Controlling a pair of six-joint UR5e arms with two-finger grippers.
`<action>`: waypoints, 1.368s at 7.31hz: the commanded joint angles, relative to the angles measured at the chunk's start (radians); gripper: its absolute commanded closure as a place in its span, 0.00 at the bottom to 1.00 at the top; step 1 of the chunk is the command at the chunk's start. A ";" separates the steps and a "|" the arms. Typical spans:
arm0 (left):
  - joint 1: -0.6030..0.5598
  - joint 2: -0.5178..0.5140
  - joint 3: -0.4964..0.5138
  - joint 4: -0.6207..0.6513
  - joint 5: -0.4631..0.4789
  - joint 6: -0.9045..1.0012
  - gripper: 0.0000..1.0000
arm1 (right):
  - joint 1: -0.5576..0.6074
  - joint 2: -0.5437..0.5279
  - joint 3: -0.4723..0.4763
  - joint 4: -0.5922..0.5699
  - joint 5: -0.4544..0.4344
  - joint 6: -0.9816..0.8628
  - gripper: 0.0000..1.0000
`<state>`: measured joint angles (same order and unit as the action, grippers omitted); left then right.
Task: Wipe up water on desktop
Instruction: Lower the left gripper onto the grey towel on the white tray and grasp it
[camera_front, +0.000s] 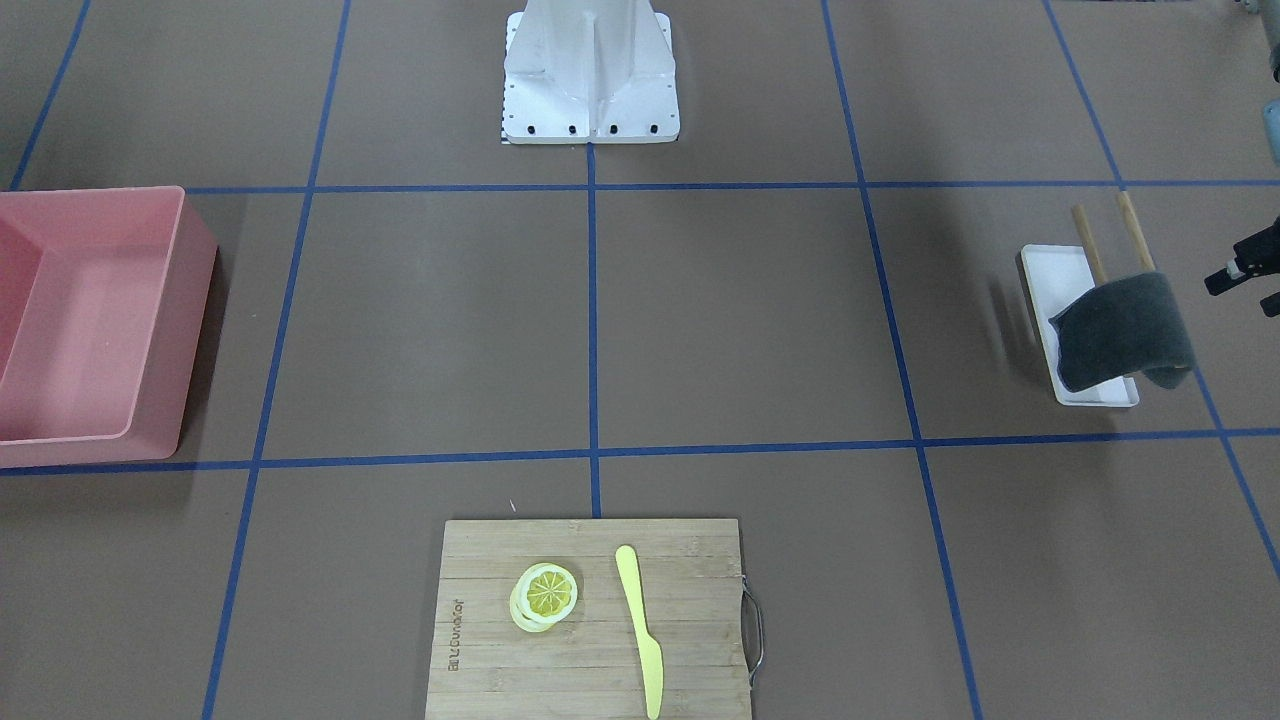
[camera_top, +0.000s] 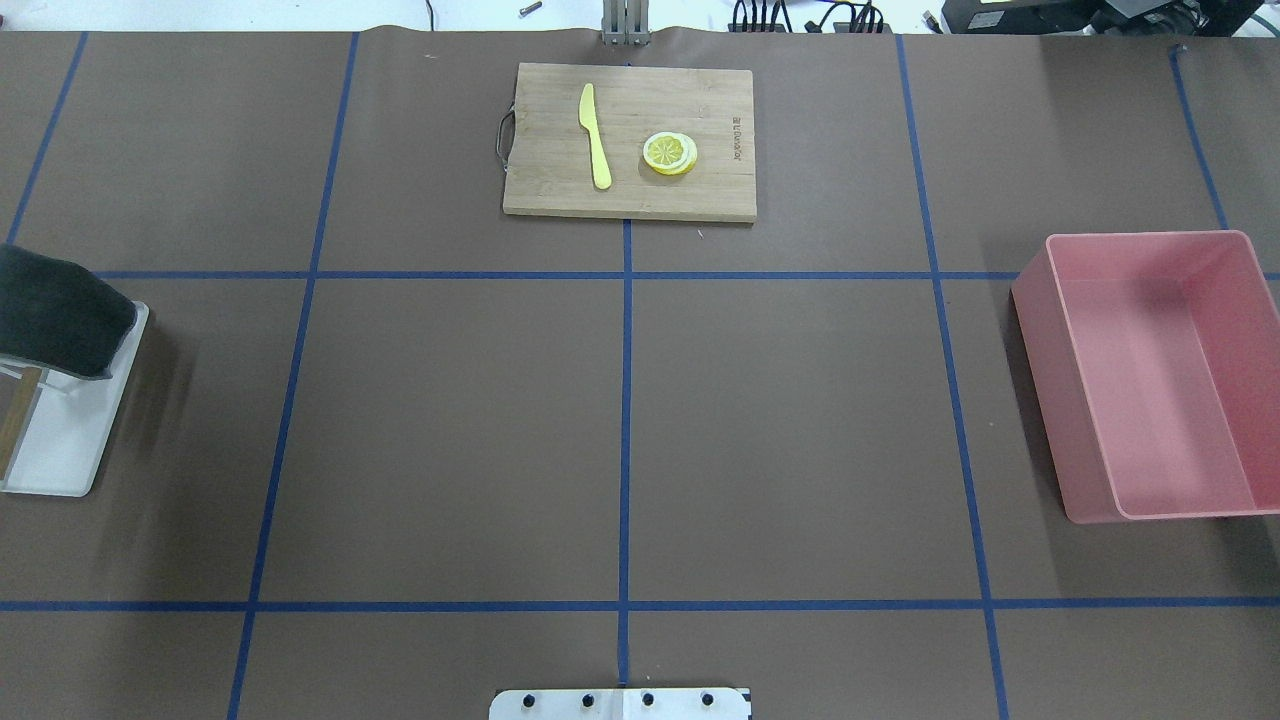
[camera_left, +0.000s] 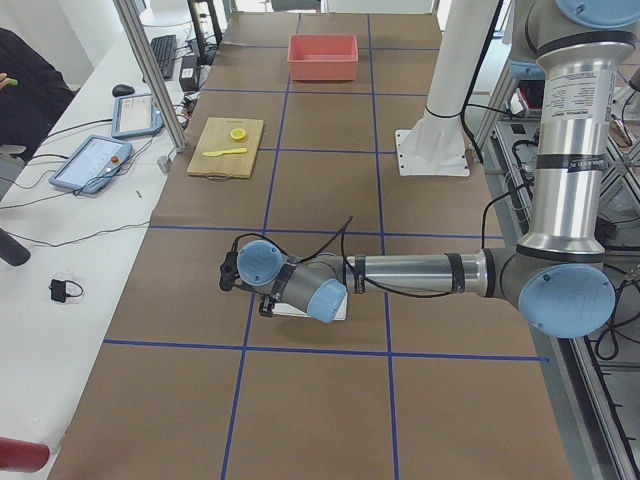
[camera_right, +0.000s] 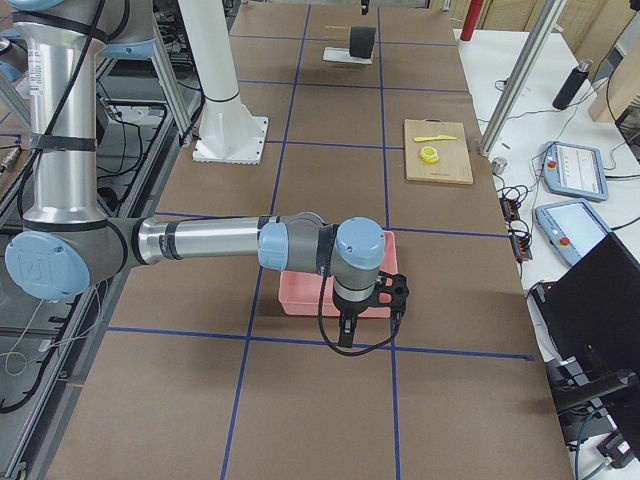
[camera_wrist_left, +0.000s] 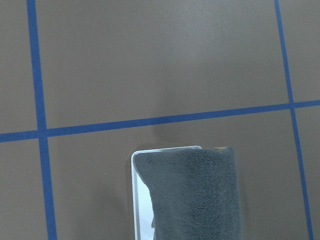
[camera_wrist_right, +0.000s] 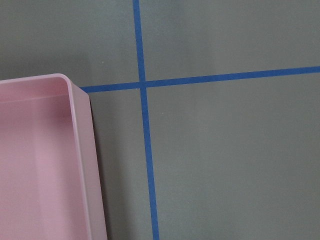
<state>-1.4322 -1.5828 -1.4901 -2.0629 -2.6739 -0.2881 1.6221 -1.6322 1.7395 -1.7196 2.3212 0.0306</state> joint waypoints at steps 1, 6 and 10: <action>0.030 -0.022 0.005 0.000 -0.008 0.001 0.02 | -0.002 0.002 0.000 0.000 0.000 0.000 0.00; 0.055 -0.029 0.020 -0.002 -0.008 0.003 0.14 | -0.002 0.002 0.000 0.000 -0.002 0.000 0.00; 0.075 -0.031 0.047 -0.003 -0.003 0.006 0.14 | -0.002 0.002 0.000 -0.002 -0.002 0.000 0.00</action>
<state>-1.3650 -1.6135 -1.4507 -2.0658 -2.6785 -0.2825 1.6199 -1.6308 1.7405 -1.7199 2.3189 0.0307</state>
